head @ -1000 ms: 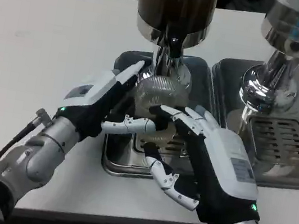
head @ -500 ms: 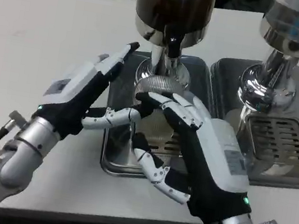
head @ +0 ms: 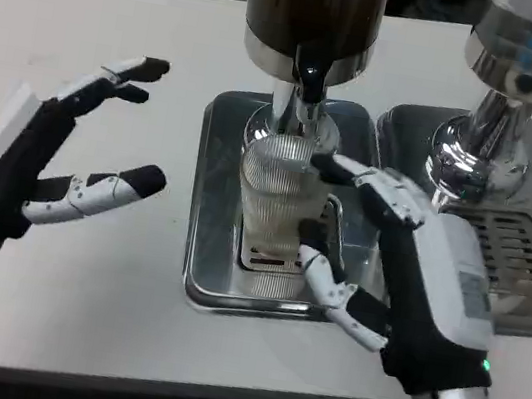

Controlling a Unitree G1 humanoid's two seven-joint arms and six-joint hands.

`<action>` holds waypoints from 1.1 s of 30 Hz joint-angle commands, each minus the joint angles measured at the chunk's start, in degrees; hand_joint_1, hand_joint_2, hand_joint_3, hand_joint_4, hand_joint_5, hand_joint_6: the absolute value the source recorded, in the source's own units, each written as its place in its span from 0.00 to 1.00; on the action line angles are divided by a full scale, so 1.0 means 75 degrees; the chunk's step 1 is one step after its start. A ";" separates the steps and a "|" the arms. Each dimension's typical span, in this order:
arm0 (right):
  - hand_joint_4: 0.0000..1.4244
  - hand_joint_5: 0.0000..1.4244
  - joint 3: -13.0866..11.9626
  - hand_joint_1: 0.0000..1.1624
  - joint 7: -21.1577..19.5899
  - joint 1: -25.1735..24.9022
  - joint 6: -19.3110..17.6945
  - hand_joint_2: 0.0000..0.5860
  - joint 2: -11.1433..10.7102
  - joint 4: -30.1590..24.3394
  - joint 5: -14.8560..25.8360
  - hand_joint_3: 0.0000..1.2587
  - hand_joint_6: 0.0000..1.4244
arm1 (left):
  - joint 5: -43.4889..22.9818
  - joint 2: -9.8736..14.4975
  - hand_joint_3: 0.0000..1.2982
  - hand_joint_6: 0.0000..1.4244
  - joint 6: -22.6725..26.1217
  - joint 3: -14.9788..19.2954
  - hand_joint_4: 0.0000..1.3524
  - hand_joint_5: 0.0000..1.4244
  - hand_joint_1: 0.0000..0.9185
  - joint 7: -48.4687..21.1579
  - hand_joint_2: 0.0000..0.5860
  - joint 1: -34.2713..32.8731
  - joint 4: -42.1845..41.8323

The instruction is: Grasp the cup under the faucet to collect the drink, then remove the cup.

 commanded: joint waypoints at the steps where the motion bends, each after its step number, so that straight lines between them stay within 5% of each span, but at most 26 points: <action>1: 0.24 0.18 -0.0247 0.40 -0.0292 -0.0110 -0.0218 0.76 -0.0140 0.0181 0.0074 0.26 0.11 | -0.1529 -0.0004 0.24 0.19 -0.0215 0.0370 0.21 0.26 0.15 -0.1109 0.12 0.0246 -0.0501; 7: 0.24 0.17 -0.0365 0.40 -0.0197 -0.0210 0.0012 0.76 -0.0262 0.0374 -0.0029 0.26 0.11 | -0.4549 -0.0111 0.30 0.27 0.0747 0.0660 0.29 0.32 0.00 -0.3588 0.10 0.0301 -0.2147; 14: 0.22 0.16 -0.0342 0.39 -0.0108 -0.0347 0.0179 0.77 -0.0338 0.0629 -0.0042 0.26 0.09 | -0.6693 -0.0031 0.35 0.28 0.3165 0.1187 0.33 0.34 0.00 -0.6345 0.09 -0.0483 -0.3410; 21: 0.18 0.11 -0.0284 0.37 0.0003 -0.0452 0.0569 0.77 -0.0306 0.0892 -0.0082 0.24 0.06 | -0.7515 -0.0157 0.22 0.15 0.5924 0.1464 0.16 0.20 0.00 -0.8310 0.10 -0.1566 -0.3674; 25: 0.16 0.10 -0.0258 0.36 -0.0088 -0.0510 0.0640 0.76 -0.0288 0.0946 -0.0122 0.23 0.05 | -0.7508 -0.0325 0.18 0.10 0.6955 0.1516 0.10 0.14 0.00 -0.8950 0.12 -0.2086 -0.3550; 33: 0.10 0.06 -0.0251 0.32 -0.0198 -0.0544 0.0807 0.75 -0.0184 0.1005 -0.0170 0.18 0.02 | -0.7075 -0.0691 0.12 0.04 0.7847 0.1603 0.04 0.08 0.00 -0.9610 0.15 -0.2854 -0.2849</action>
